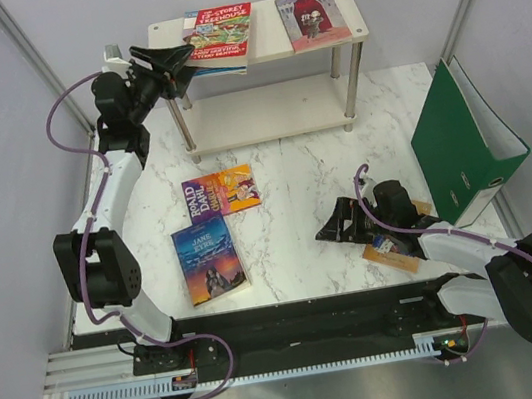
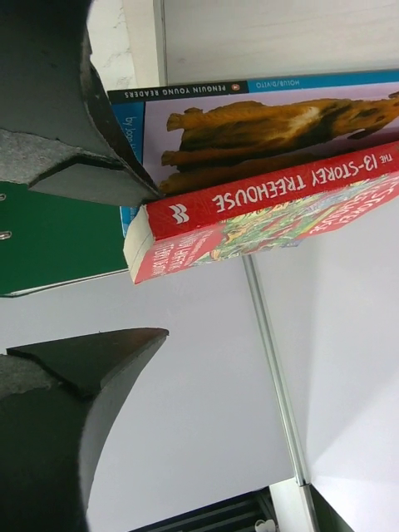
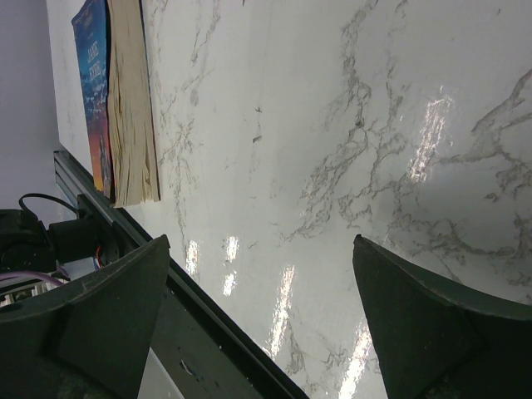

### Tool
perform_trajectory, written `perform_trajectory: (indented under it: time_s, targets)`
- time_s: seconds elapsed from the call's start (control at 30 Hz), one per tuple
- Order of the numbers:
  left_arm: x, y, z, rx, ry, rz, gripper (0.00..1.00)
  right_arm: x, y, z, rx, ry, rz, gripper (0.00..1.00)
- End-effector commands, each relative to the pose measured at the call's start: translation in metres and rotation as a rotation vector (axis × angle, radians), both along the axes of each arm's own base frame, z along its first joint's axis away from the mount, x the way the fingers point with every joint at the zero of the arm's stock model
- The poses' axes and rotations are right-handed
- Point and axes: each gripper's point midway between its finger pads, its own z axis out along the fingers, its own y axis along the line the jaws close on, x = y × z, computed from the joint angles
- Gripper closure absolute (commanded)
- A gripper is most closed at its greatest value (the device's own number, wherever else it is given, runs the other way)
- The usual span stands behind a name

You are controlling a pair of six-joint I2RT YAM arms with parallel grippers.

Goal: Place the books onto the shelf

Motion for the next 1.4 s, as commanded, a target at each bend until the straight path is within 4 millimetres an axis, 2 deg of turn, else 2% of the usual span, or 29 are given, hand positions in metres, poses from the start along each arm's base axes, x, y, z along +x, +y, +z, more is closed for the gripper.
perform_trajectory:
  time_s: [0.0,0.17,0.63,0.73,0.77,0.8,0.9,1.07,1.2,1.27,1.3,1.33,1.37]
  targets:
    - [-0.024,-0.005,0.028,0.028,-0.076,-0.034,0.34,0.002,0.004,0.007,0.023,-0.034,0.014,0.02]
    - [-0.026,-0.007,0.031,0.043,-0.088,-0.051,0.34,0.002,0.004,0.008,0.023,-0.036,0.014,0.02]
    - [-0.036,-0.011,0.019,0.114,-0.07,-0.084,0.33,0.002,0.004,0.008,0.023,-0.036,0.014,0.02]
    - [-0.041,-0.009,0.021,0.181,-0.086,-0.077,0.3,0.002,0.004,0.008,0.024,-0.037,0.014,0.02]
    - [-0.042,-0.008,0.013,0.202,-0.043,-0.075,0.26,0.002,0.004,0.008,0.022,-0.037,0.014,0.02]
    - [-0.044,-0.007,0.02,0.22,-0.055,-0.07,0.25,0.002,0.004,0.008,0.022,-0.039,0.015,0.02]
    - [-0.049,-0.002,0.015,0.272,-0.031,-0.056,0.23,0.002,0.004,0.008,0.023,-0.038,0.014,0.02]
    - [-0.049,0.007,0.02,0.282,-0.04,-0.036,0.2,0.002,0.004,0.008,0.022,-0.037,0.014,0.02]
    - [-0.051,0.006,0.035,0.298,-0.076,-0.051,0.21,0.002,0.004,0.008,0.021,-0.039,0.012,0.02]
    - [-0.052,0.008,0.036,0.336,-0.076,-0.036,0.22,0.002,0.003,0.008,0.021,-0.04,0.012,0.02]
    - [-0.053,0.01,0.046,0.351,-0.093,-0.022,0.22,0.002,0.003,0.008,0.022,-0.037,0.012,0.02]
    - [-0.052,0.013,0.046,0.392,-0.107,-0.01,0.23,0.002,0.004,0.008,0.022,-0.037,0.014,0.02]
    - [-0.049,0.015,0.035,0.418,-0.053,-0.004,0.23,0.002,0.004,0.007,0.021,-0.034,0.014,0.02]
